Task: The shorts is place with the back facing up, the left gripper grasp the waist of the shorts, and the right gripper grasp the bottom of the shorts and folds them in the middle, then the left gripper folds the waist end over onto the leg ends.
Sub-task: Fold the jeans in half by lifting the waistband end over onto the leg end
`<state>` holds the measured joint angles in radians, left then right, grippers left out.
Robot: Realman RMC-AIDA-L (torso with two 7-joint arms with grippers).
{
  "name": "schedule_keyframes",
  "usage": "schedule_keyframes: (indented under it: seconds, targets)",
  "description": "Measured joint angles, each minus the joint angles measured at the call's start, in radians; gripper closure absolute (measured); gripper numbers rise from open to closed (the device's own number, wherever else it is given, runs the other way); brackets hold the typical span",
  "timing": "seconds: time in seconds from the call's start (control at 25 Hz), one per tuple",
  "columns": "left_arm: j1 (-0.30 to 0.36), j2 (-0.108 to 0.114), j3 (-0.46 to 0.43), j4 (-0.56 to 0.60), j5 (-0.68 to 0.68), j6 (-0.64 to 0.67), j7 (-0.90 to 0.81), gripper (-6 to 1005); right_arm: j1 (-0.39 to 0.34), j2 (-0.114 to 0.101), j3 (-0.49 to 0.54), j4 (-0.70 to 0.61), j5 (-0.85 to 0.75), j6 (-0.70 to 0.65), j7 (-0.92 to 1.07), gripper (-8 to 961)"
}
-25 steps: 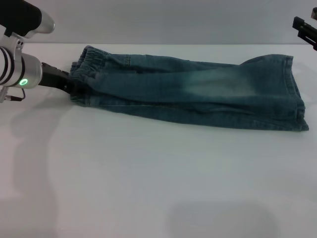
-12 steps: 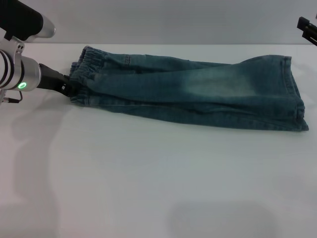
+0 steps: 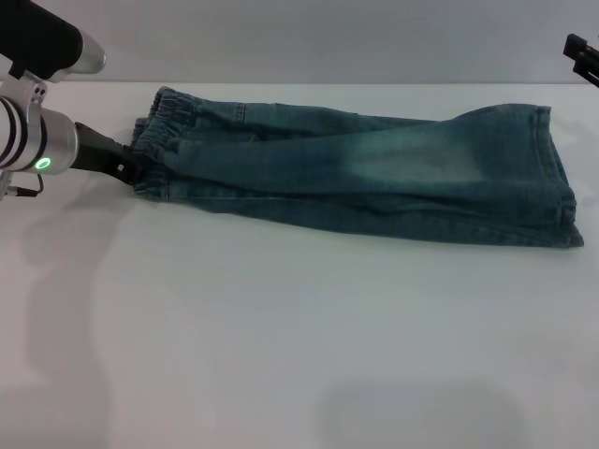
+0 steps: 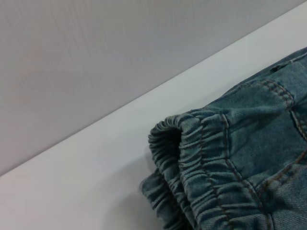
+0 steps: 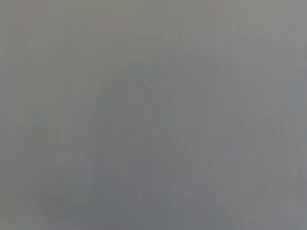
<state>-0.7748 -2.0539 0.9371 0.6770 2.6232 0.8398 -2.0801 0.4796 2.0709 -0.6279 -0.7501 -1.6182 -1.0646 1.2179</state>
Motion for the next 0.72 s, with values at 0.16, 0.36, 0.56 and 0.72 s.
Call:
schedule_keyframes:
  seconds: [0.16, 0.36, 0.56, 0.72]
  targets:
    - [0.002, 0.0, 0.0, 0.004, 0.0, -0.004, 0.0, 730, 0.0, 0.0, 0.0, 0.0, 0.0, 0.0, 0.0, 446]
    - [0.003, 0.0, 0.0, 0.007, 0.0, -0.006, 0.0, 778, -0.002, 0.001, 0.001, 0.0, 0.0, 0.0, 0.0, 446]
    - [0.003, 0.0, 0.0, 0.009, 0.0, -0.01, 0.0, 815, -0.002, 0.002, -0.004, 0.0, 0.0, 0.0, 0.0, 447]
    - [0.005, -0.001, 0.0, 0.011, 0.0, -0.026, 0.0, 862, -0.003, 0.002, -0.004, 0.0, 0.001, 0.0, 0.0, 447]
